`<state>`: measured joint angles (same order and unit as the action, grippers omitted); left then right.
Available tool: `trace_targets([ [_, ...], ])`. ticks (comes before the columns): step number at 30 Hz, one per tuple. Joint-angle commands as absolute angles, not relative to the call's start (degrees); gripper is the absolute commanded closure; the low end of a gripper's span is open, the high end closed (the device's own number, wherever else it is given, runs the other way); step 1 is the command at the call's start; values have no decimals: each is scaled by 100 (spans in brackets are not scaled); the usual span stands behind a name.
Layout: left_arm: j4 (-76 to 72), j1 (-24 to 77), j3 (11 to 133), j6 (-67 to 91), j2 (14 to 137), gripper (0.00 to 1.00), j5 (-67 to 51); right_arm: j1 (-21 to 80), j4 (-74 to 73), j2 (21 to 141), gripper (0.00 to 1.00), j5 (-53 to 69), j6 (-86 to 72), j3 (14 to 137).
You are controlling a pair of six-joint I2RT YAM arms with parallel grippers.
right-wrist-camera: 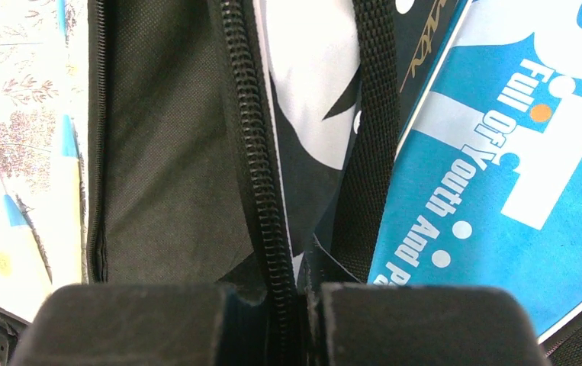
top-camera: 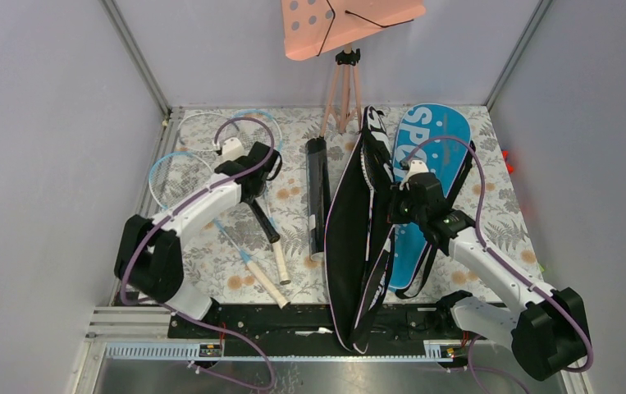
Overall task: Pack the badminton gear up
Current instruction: Pick up the racket from the center of the board.
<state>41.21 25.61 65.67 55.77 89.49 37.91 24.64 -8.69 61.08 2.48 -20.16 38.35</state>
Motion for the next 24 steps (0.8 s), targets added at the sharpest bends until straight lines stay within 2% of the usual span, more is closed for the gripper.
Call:
trace_targets([
  [1,4093,3016,6390,4847,8466,100,4104,2487,-709,6217,100,75,-1960,4017],
  [5,4072,3476,6104,4900,8487,100,3856,2487,-725,6217,100,87,-1965,4019],
  [16,3224,3482,5447,5036,9345,99,2921,2487,-726,6253,100,89,-2001,4007],
  [24,2742,3165,5144,5014,9349,47,2676,2487,-734,6310,100,37,-2012,4009],
])
